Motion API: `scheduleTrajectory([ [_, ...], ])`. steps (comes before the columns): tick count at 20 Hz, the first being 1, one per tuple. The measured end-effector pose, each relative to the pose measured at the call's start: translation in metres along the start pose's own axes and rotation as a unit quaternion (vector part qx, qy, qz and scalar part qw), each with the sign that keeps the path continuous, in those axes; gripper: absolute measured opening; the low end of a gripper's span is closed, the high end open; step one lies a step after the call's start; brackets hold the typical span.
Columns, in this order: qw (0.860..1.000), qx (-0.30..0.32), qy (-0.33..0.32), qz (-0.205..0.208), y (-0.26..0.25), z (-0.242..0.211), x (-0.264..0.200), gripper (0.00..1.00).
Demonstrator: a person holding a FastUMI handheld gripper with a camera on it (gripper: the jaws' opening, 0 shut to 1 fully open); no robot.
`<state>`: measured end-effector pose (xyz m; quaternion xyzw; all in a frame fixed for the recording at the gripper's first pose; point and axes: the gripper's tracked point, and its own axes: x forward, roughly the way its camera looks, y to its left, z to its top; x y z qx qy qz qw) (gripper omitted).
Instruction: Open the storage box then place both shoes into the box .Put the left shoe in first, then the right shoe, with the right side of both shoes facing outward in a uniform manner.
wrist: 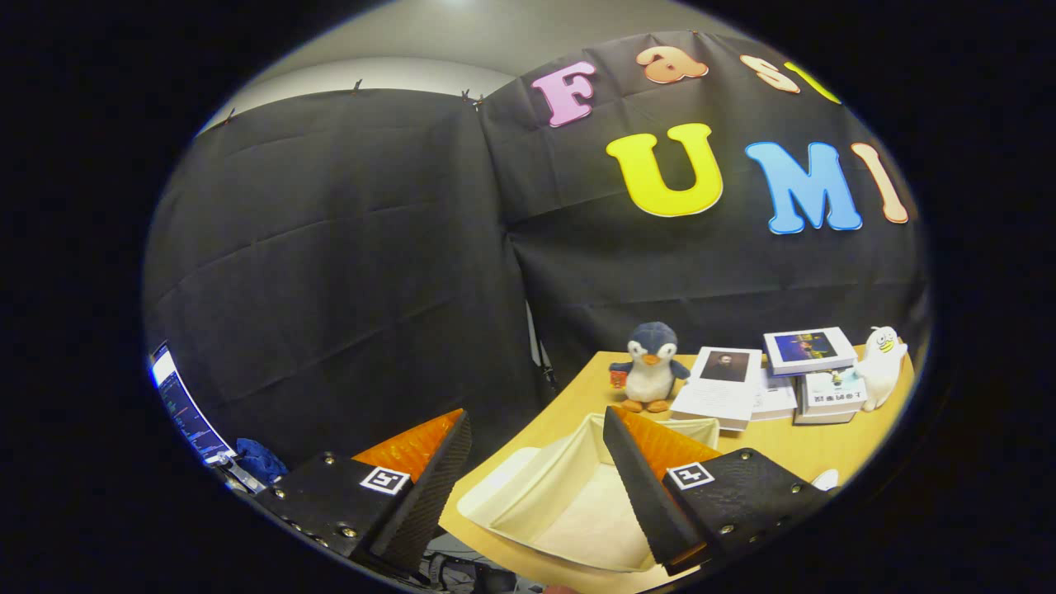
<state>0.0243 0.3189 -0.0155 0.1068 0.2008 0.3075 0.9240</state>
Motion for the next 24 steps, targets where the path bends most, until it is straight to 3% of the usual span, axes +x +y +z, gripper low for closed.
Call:
scheduleTrajectory([
  [12, 0.99, 0.033, 0.021, -0.139, -0.166, -0.025, -0.047, 0.98],
  [24, 0.967, 0.104, 0.094, -0.212, -0.273, -0.11, -0.07, 0.98],
])
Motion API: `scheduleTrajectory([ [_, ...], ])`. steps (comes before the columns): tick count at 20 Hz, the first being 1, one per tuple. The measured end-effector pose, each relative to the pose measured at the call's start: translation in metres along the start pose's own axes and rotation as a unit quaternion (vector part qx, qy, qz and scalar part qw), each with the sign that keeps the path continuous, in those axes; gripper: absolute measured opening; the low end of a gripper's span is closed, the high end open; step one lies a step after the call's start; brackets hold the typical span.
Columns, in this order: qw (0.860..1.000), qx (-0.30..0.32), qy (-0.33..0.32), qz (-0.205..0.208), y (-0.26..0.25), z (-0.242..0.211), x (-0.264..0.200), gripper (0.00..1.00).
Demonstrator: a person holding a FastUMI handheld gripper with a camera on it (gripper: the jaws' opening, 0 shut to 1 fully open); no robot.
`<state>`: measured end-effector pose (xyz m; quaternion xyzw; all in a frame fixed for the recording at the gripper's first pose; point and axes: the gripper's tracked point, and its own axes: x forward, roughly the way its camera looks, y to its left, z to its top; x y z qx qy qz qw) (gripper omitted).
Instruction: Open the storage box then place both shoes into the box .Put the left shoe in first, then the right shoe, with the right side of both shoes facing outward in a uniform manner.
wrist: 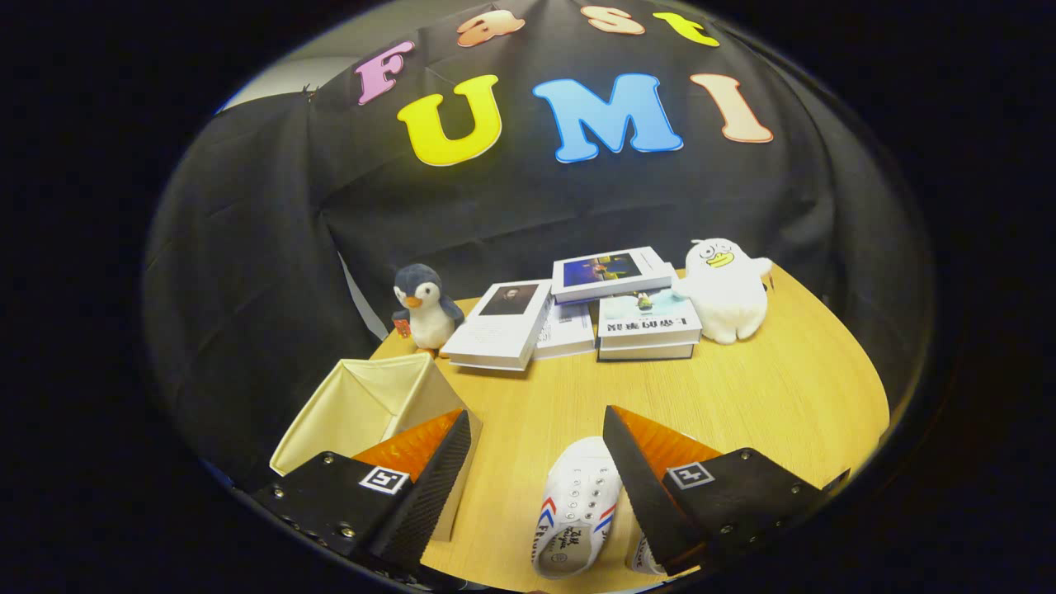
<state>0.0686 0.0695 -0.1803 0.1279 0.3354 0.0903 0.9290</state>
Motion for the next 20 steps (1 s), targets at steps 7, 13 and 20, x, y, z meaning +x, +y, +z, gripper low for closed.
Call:
scheduleTrajectory([
  [7, 0.996, 0.049, 0.068, -0.008, -0.03, -0.052, 0.024, 0.98],
  [13, 0.991, 0.063, 0.119, -0.016, -0.043, -0.091, 0.035, 0.98],
  [20, 0.982, 0.091, 0.163, -0.02, -0.051, -0.126, 0.043, 0.98],
])
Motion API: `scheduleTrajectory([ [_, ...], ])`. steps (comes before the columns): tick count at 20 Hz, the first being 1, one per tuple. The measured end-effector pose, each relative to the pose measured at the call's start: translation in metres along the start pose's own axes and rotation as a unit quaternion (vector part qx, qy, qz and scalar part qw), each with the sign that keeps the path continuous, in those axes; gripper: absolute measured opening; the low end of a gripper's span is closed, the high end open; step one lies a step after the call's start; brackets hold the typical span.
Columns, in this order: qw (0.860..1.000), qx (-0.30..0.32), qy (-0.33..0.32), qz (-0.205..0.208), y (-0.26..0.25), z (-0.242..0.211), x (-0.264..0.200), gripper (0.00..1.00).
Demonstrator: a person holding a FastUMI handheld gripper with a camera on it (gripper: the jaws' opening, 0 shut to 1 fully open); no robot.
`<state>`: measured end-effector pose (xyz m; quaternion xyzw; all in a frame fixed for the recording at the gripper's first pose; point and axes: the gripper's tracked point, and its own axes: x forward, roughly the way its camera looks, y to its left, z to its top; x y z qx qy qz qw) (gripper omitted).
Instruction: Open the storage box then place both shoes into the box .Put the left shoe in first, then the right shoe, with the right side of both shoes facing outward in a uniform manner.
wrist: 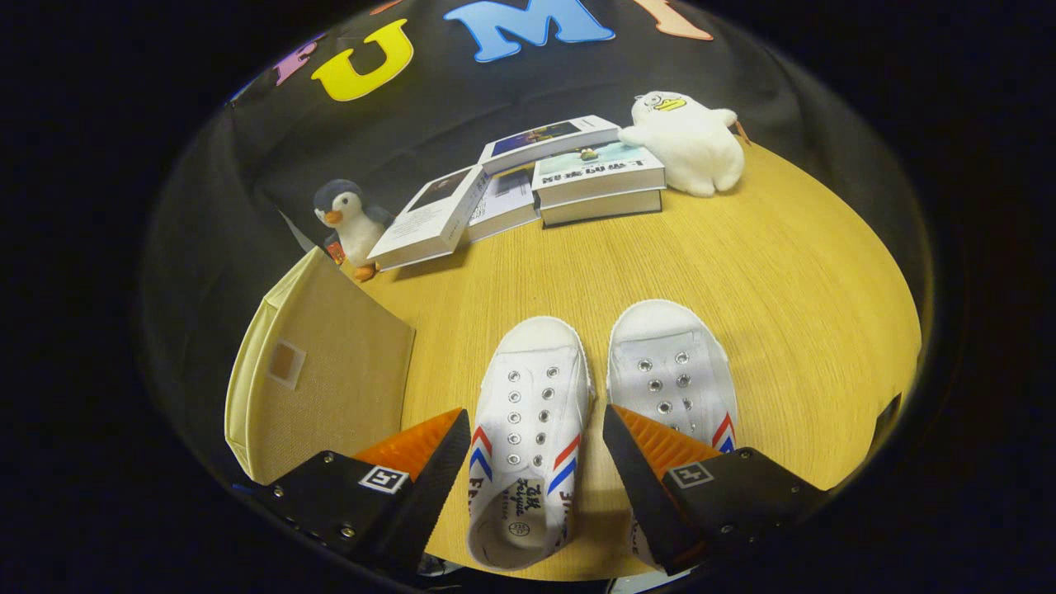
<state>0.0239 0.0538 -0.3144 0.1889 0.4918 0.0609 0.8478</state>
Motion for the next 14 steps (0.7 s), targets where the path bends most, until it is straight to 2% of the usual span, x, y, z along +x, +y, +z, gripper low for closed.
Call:
scheduleTrajectory([
  [3, 1.0, 0.019, 0.004, 0.009, 0.002, 0.0, 0.004, 0.98],
  [7, 0.999, 0.041, 0.028, 0.017, 0.004, -0.014, 0.01, 0.86],
  [9, 0.998, 0.052, 0.038, 0.017, 0.003, -0.02, 0.013, 0.85],
  [12, 0.996, 0.081, 0.039, 0.019, 0.0, -0.021, 0.014, 0.67],
  [13, 0.996, 0.084, 0.041, 0.011, -0.005, -0.022, 0.014, 0.67],
  [14, 0.994, 0.099, 0.039, 0.012, -0.009, -0.023, 0.015, 0.55],
])
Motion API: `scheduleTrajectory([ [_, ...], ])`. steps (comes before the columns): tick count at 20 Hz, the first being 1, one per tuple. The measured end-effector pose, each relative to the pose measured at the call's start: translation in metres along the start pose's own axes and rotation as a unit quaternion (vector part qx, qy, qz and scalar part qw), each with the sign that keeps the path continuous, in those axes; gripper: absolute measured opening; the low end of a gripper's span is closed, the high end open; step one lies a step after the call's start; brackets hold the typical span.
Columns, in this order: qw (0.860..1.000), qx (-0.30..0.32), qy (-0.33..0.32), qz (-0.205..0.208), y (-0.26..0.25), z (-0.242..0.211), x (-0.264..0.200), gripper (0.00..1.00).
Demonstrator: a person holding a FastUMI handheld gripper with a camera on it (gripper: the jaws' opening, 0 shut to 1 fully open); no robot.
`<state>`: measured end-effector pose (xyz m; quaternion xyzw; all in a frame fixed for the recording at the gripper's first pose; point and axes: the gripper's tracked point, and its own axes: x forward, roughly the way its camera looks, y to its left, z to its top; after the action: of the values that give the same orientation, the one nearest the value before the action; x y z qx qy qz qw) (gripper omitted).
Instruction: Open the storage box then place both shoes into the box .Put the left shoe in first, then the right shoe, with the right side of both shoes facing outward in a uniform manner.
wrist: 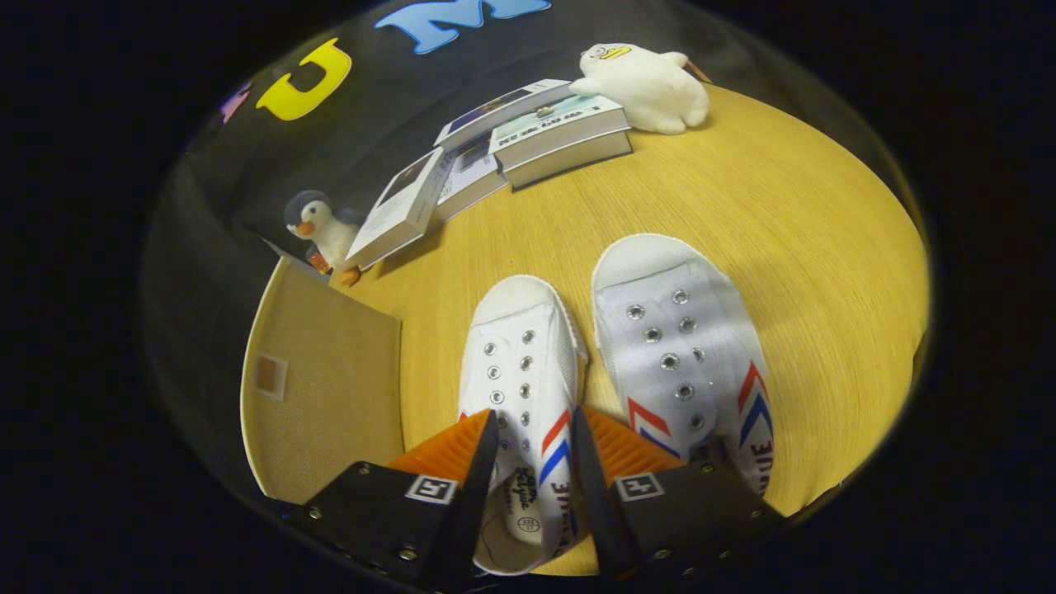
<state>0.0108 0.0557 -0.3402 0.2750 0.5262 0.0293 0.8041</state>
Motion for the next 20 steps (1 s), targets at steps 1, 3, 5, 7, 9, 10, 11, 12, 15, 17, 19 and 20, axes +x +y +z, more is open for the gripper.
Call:
scheduleTrajectory([
  [1, 1.0, 0.014, 0.001, 0.006, 0.002, 0.001, -0.001, 0.44],
  [3, 1.0, 0.026, 0.004, 0.014, 0.001, 0.0, -0.001, 0.43],
  [5, 1.0, 0.019, 0.007, 0.013, 0.001, -0.002, -0.001, 0.42],
  [7, 1.0, 0.012, 0.005, -0.012, -0.01, -0.003, 0.002, 0.29],
  [9, 1.0, 0.018, 0.009, -0.005, -0.007, -0.004, 0.0, 0.16],
  [10, 1.0, 0.023, 0.004, -0.015, -0.011, -0.001, -0.003, 0.16],
  [11, 0.999, 0.035, 0.006, -0.015, -0.009, -0.003, 0.005, 0.09],
  [12, 0.999, 0.04, 0.008, -0.013, -0.009, -0.003, 0.0, 0.02],
  [15, 0.997, 0.071, 0.021, -0.001, -0.001, -0.006, -0.005, 0.02],
  [17, 0.996, 0.08, 0.021, 0.01, 0.006, -0.004, -0.011, 0.02],
  [19, 0.996, 0.079, 0.02, 0.021, 0.014, -0.002, -0.018, 0.02],
  [20, 0.996, 0.08, 0.02, 0.026, 0.02, 0.0, -0.022, 0.02],
])
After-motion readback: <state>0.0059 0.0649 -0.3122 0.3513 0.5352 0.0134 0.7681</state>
